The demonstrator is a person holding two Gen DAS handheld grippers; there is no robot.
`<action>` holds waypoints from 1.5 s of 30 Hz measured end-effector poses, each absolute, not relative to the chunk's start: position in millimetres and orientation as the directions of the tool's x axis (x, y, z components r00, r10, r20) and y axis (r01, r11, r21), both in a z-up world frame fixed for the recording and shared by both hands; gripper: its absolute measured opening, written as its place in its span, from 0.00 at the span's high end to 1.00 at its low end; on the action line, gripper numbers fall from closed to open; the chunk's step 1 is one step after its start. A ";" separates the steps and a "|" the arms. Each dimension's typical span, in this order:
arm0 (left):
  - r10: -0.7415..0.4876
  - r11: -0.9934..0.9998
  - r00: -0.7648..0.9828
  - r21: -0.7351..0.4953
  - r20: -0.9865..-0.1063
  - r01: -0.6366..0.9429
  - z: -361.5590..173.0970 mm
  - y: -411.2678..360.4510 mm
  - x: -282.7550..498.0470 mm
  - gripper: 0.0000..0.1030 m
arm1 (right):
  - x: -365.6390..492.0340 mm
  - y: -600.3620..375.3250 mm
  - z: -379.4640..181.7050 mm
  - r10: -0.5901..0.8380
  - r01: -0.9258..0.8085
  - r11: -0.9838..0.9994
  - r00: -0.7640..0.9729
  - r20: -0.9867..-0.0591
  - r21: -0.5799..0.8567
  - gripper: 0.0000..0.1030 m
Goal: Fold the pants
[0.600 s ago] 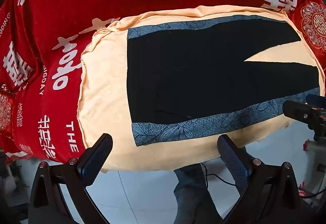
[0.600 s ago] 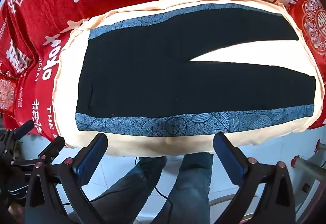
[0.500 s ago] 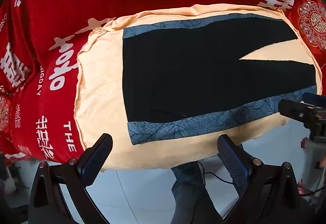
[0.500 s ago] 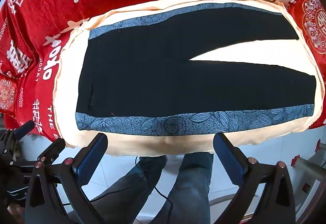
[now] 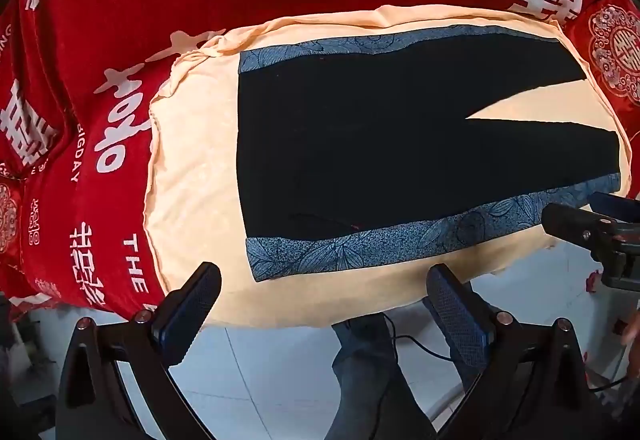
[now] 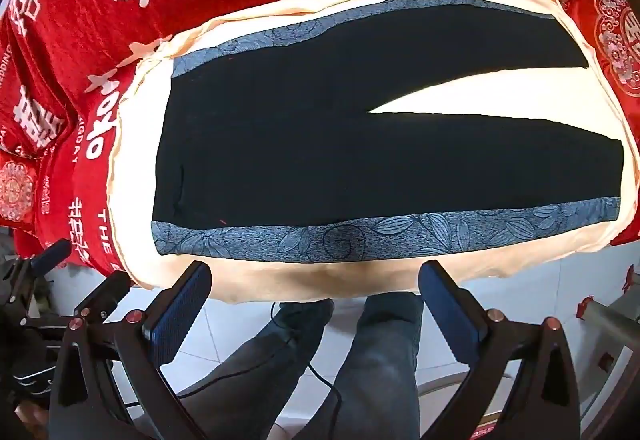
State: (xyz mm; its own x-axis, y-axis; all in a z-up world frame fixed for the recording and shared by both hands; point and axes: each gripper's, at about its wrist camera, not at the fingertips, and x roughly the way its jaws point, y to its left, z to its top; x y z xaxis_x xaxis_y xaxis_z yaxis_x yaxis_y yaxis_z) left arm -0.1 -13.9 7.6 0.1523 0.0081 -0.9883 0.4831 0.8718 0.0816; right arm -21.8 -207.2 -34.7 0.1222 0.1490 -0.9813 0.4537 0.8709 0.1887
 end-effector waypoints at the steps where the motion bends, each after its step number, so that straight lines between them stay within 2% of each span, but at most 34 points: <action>1: 0.012 0.872 0.152 0.085 -0.988 0.482 8.1 -14.1 1.5 0.00 | -16.8 -207.1 -36.9 0.141 0.455 0.872 0.117 -0.983 0.179 0.00; 45: 0.033 0.881 0.118 0.084 -0.993 0.465 8.0 -19.4 12.1 0.00 | -12.0 -221.0 -32.2 0.074 0.460 0.882 0.074 -0.995 0.100 0.00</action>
